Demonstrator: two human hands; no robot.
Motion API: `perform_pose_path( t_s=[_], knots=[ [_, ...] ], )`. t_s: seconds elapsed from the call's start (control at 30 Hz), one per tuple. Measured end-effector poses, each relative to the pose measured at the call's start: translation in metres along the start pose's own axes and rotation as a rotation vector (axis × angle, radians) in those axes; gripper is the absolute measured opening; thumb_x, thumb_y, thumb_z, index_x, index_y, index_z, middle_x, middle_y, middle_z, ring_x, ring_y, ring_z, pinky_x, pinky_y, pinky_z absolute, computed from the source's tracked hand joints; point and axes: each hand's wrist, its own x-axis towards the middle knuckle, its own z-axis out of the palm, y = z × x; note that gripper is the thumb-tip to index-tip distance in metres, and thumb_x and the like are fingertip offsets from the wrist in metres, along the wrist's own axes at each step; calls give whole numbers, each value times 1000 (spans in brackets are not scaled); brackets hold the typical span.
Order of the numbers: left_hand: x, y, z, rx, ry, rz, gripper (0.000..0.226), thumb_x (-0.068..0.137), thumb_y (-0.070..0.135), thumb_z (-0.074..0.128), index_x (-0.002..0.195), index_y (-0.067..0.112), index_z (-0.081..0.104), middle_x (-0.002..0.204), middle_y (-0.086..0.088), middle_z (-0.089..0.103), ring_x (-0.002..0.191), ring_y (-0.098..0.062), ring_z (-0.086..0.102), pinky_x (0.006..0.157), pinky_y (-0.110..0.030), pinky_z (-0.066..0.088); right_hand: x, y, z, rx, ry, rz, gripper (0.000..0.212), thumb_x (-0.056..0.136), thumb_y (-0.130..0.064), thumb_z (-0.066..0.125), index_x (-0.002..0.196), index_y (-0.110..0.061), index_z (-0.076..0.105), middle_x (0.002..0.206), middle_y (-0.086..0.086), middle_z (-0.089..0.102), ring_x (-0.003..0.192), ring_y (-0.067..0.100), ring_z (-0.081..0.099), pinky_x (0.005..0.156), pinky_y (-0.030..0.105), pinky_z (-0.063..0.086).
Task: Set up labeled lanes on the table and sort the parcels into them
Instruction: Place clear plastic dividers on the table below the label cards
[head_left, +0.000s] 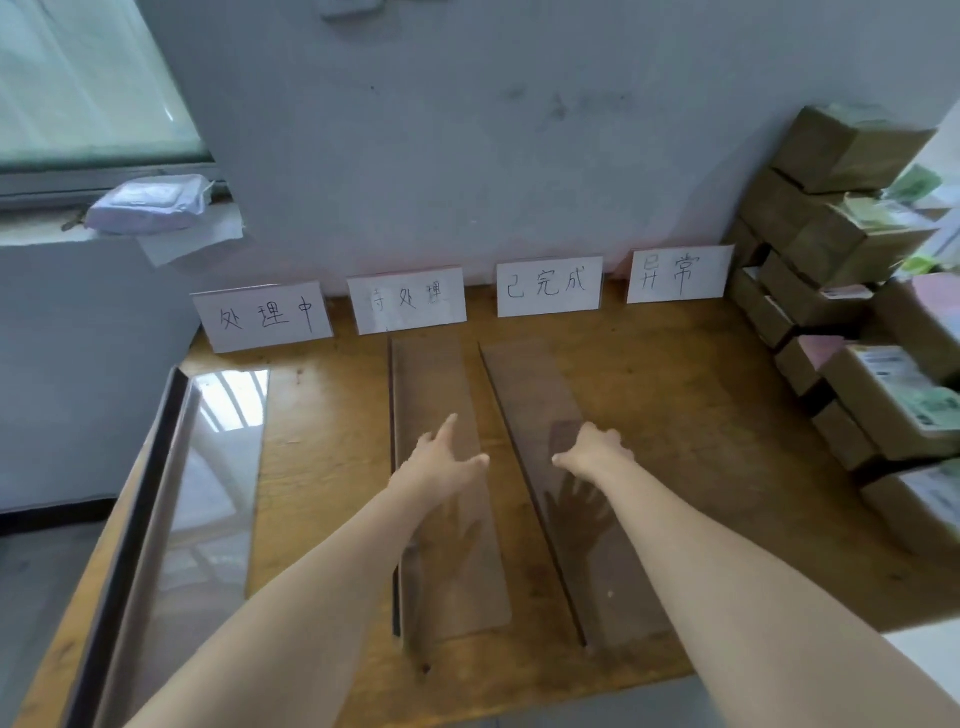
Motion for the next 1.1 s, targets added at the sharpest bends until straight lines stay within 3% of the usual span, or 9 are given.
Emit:
perform_pose_path(
  t_s=[0.13, 0.23, 0.37, 0.43, 0.53, 0.63, 0.77, 0.97, 1.1],
  knots=[
    [11, 15, 21, 89, 16, 28, 68, 93, 44, 52, 150, 28, 19, 153, -8, 26, 124, -32, 48, 97, -46, 47, 7, 16, 4, -28, -10, -103, 68, 94, -45, 54, 151, -21, 25, 153, 9, 27, 135, 36, 36, 104, 46, 40],
    [12, 18, 32, 347, 106, 54, 55, 94, 42, 50, 143, 23, 34, 147, -7, 36, 133, -32, 36, 107, -47, 32, 17, 29, 0, -22, 14, -101, 59, 96, -40, 53, 147, -18, 32, 150, 11, 31, 134, 36, 37, 105, 46, 39],
    [15, 4, 42, 502, 235, -70, 49, 95, 31, 49, 141, 29, 36, 157, -8, 13, 143, -34, 9, 114, -51, 15, 30, 40, 0, -31, 11, -80, 54, 96, -38, 53, 143, -15, 38, 149, 13, 31, 135, 38, 33, 105, 47, 38],
    [16, 2, 47, 490, 276, -55, 44, 95, 31, 48, 138, 27, 40, 154, -9, 18, 141, -34, 14, 112, -49, 19, 33, 40, 2, -30, 32, -80, 52, 97, -37, 54, 142, -15, 40, 149, 13, 28, 135, 39, 31, 104, 47, 38],
    [16, 24, 60, 311, 210, 81, 44, 97, 38, 46, 136, 19, 43, 138, -7, 44, 127, -29, 41, 97, -39, 40, 38, 39, 6, -5, 45, -77, 49, 97, -30, 53, 142, -15, 39, 150, 13, 25, 134, 39, 32, 103, 47, 39],
    [21, 54, 76, 38, 28, -80, 55, 93, 51, 50, 131, 13, 42, 126, -7, 56, 106, -27, 57, 74, -33, 47, 41, 40, 9, 23, 57, -78, 47, 97, -29, 53, 140, -15, 41, 147, 13, 28, 131, 39, 36, 100, 46, 41],
    [27, 61, 89, -118, 16, -146, 37, 93, 26, 58, 122, 10, 43, 119, -10, 57, 82, -21, 52, 41, -21, 39, 46, 46, 9, 48, 58, -116, 48, 97, -31, 52, 141, -15, 41, 146, 14, 32, 129, 38, 39, 100, 43, 41],
    [33, 46, 83, -458, -1, -188, 32, 91, 8, 61, 119, 14, 50, 115, -10, 56, 92, -29, 61, 56, -35, 58, 50, 58, -1, 193, 32, -233, 42, 97, -30, 54, 132, -8, 53, 124, 13, 60, 109, 27, 60, 89, 35, 48],
    [34, 41, 78, -475, -39, -210, 33, 91, 17, 63, 121, 11, 50, 109, -11, 61, 81, -26, 68, 53, -34, 59, 44, 57, -9, 247, 101, -338, 20, 94, -23, 56, 81, -10, 59, 78, 8, 64, 73, 23, 59, 66, 32, 45]
  ],
)
